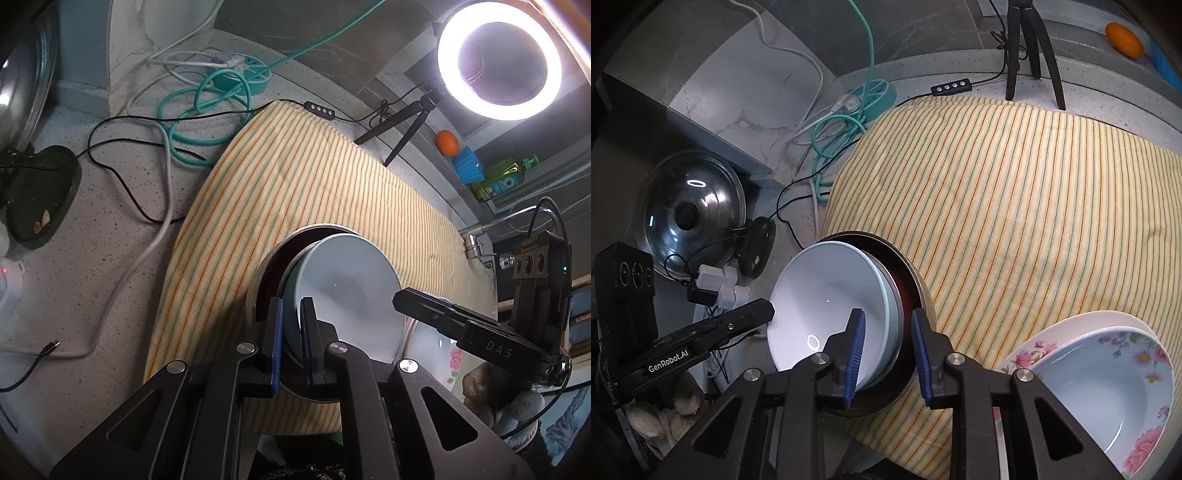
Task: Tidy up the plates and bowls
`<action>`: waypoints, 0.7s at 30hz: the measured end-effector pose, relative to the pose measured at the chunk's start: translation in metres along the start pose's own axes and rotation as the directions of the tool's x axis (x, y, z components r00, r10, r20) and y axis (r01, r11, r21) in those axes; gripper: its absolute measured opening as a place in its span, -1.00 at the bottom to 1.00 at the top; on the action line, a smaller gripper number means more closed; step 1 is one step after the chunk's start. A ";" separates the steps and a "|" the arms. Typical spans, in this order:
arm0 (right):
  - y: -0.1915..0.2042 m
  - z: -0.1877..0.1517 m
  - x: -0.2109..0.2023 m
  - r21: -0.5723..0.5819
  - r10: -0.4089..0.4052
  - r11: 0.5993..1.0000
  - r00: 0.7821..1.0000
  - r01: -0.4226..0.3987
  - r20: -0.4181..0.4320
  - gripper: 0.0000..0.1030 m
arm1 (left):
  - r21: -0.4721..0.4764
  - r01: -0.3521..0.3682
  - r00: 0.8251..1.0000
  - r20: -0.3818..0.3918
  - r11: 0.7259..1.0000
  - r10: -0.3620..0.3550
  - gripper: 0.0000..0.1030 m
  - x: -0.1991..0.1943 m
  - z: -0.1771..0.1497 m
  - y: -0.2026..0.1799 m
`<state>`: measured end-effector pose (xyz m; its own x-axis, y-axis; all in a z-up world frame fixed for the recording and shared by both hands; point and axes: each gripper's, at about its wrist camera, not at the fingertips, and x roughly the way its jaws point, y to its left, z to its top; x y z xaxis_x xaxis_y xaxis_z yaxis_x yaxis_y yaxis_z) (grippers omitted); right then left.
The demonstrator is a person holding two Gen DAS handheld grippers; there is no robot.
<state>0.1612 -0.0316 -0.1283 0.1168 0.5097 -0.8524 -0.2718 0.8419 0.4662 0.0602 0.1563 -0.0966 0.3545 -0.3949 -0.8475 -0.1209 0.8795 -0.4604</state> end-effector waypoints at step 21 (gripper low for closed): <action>-0.042 -0.009 -0.027 0.092 -0.006 0.996 0.998 -0.001 0.066 -0.54 | -0.045 0.005 1.000 0.018 0.999 -0.004 -0.85 -0.001 -0.006 0.017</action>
<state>0.1603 -0.0821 -0.1270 0.1813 0.5157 -0.8374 -0.1830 0.8543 0.4865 0.0517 0.1700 -0.1048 0.3715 -0.3934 -0.8410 -0.1612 0.8647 -0.4757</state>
